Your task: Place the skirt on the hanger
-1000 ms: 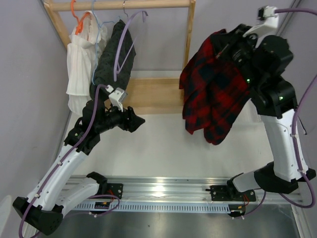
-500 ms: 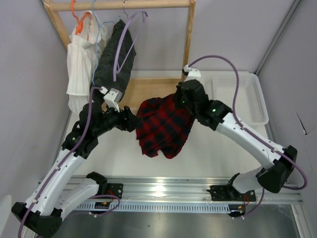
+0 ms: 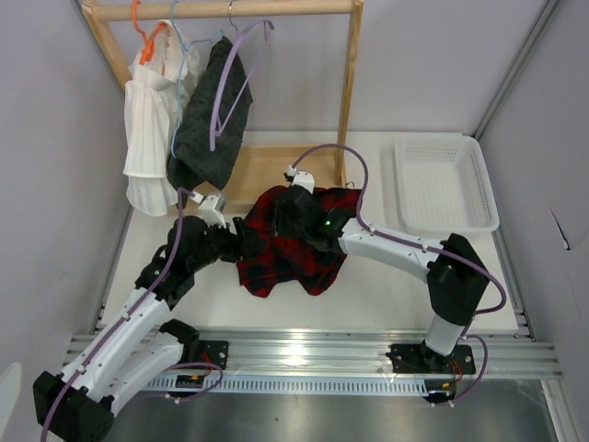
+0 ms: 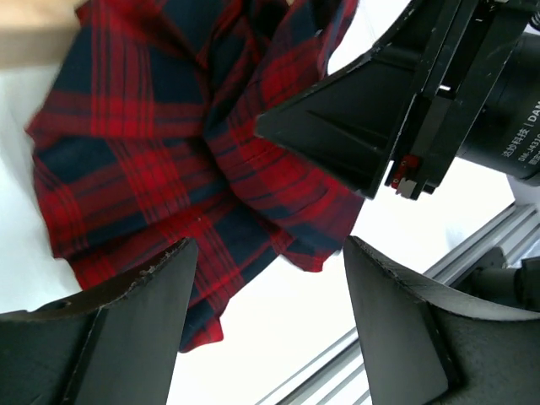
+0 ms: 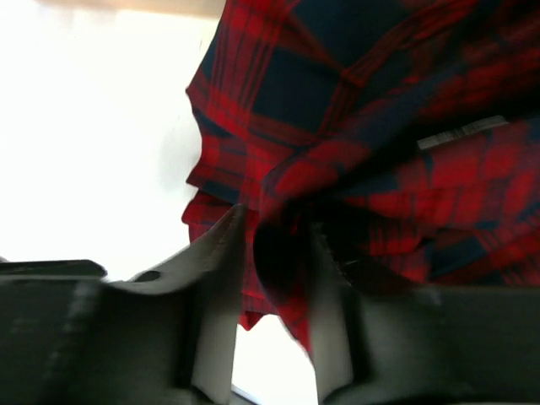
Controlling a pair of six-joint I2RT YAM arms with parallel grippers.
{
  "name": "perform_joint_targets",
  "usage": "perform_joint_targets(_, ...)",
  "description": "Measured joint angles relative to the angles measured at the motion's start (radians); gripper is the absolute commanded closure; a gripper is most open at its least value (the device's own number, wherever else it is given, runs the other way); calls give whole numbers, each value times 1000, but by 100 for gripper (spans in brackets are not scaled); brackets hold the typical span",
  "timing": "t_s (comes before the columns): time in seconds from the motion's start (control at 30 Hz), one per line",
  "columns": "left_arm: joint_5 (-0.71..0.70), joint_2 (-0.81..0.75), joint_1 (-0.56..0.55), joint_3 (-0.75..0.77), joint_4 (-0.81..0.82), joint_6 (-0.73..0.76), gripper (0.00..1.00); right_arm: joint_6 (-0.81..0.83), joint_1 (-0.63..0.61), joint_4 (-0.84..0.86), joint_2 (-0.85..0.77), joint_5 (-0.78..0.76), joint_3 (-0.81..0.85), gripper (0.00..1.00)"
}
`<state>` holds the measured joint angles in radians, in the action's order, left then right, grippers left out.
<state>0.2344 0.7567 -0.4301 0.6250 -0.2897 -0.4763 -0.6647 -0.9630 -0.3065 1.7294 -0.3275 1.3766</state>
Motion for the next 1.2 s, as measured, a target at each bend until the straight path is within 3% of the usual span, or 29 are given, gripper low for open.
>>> perform_joint_targets(0.13, -7, -8, 0, -76, 56, -69, 24, -15, 2, 24, 43, 51, 9, 41)
perform_joint_targets(0.33, -2, 18, 0, -164, 145, -147, 24, -11, 14, 21, 60, 59, 45, 32)
perform_joint_targets(0.57, 8, 66, -11, -195, 263, -190, 23, -15, 56, 24, 51, 90, 45, 30)
perform_joint_targets(0.73, -8, 98, -77, -204, 372, -214, 23, -20, 76, 27, 51, 143, 45, 29)
perform_joint_targets(0.97, -188, 171, -252, -212, 462, -206, 22, -30, 76, 25, 78, 235, 76, 29)
perform_joint_targets(1.2, -336, 234, -308, -243, 544, -213, 22, -68, 75, 24, 95, 303, 77, 29)
